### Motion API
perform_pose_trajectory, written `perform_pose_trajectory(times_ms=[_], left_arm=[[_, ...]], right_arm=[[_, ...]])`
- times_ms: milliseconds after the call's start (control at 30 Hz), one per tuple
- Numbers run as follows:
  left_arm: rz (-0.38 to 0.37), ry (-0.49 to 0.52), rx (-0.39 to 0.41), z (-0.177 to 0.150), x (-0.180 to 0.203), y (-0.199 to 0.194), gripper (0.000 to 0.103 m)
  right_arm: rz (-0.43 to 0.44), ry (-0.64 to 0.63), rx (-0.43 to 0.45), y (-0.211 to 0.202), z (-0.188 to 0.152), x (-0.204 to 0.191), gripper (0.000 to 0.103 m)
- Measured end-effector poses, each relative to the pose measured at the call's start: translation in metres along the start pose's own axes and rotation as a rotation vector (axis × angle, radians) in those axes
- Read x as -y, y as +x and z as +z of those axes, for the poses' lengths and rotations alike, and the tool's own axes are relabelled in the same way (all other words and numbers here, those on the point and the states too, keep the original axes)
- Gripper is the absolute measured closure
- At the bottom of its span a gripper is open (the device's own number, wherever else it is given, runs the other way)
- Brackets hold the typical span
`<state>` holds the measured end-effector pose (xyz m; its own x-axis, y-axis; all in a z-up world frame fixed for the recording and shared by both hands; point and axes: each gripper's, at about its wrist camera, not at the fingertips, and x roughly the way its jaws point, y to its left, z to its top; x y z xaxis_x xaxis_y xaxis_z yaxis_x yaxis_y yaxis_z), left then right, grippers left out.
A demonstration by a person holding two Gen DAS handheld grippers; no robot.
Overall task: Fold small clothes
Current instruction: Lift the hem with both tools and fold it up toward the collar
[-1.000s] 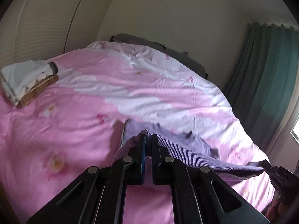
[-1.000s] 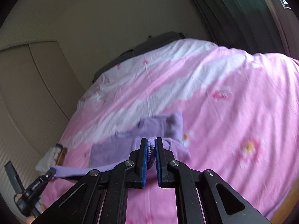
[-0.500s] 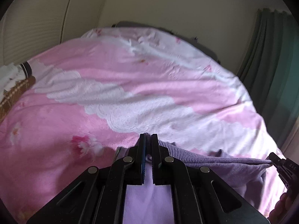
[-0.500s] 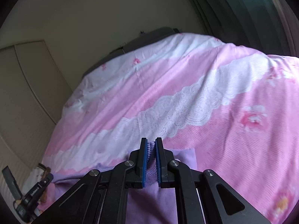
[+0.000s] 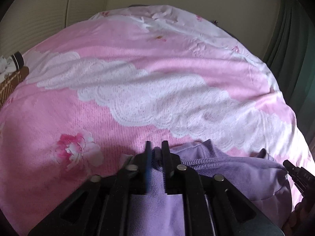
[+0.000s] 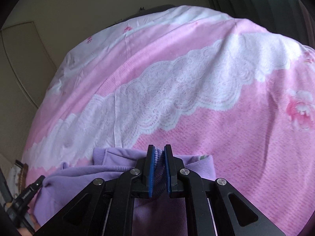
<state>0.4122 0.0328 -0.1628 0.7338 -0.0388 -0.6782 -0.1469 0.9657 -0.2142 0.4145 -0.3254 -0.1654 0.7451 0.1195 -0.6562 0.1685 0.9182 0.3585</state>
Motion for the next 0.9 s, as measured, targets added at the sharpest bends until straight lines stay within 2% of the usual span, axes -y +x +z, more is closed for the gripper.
perform_pose_trajectory(times_ms=[33, 67, 100, 167, 300, 433, 567, 633, 700, 767, 800, 833, 867, 900], left_arm=[[0.012, 0.009, 0.008, 0.001, 0.001, -0.005, 0.062], [0.018, 0.021, 0.025, 0.002, 0.002, -0.013, 0.050], [0.020, 0.036, 0.040, 0.002, 0.003, -0.020, 0.049], [0.026, 0.076, 0.051, 0.003, 0.006, -0.029, 0.049], [0.016, 0.174, 0.048, 0.003, 0.011, -0.039, 0.048], [-0.007, 0.251, -0.080, 0.008, 0.010, -0.014, 0.048], [-0.029, 0.261, -0.189, 0.012, 0.012, 0.012, 0.044], [-0.035, 0.257, -0.215, 0.012, 0.012, 0.019, 0.040], [-0.030, 0.264, -0.228, 0.011, 0.014, 0.023, 0.040], [-0.032, 0.285, -0.240, 0.009, 0.017, 0.025, 0.043], [-0.032, 0.300, -0.242, 0.007, 0.019, 0.026, 0.049], [-0.033, 0.316, -0.243, 0.006, 0.022, 0.028, 0.072], [-0.031, 0.333, -0.250, 0.005, 0.024, 0.030, 0.084], [-0.020, 0.338, -0.241, 0.004, 0.025, 0.030, 0.084]], right_arm=[[0.012, 0.003, 0.005, -0.004, 0.001, -0.001, 0.083], [0.018, 0.003, 0.017, -0.010, 0.003, -0.001, 0.074], [0.014, -0.001, 0.033, -0.016, 0.003, -0.002, 0.065], [-0.002, -0.020, 0.067, -0.031, 0.005, -0.005, 0.056], [-0.043, -0.098, 0.100, -0.056, 0.006, -0.010, 0.055], [-0.093, -0.236, 0.083, -0.059, 0.003, -0.019, 0.043], [-0.106, -0.338, 0.001, -0.039, 0.006, -0.030, 0.041], [-0.117, -0.361, -0.039, -0.026, 0.009, -0.035, 0.042], [-0.135, -0.380, -0.080, -0.013, 0.010, -0.038, 0.042], [-0.118, -0.385, -0.120, -0.003, 0.009, -0.038, 0.043], [-0.102, -0.386, -0.140, 0.001, 0.007, -0.038, 0.061], [-0.080, -0.388, -0.159, 0.004, 0.004, -0.038, 0.076], [-0.076, -0.393, -0.159, 0.005, 0.001, -0.038, 0.087], [-0.084, -0.406, -0.146, 0.005, -0.001, -0.040, 0.087]])
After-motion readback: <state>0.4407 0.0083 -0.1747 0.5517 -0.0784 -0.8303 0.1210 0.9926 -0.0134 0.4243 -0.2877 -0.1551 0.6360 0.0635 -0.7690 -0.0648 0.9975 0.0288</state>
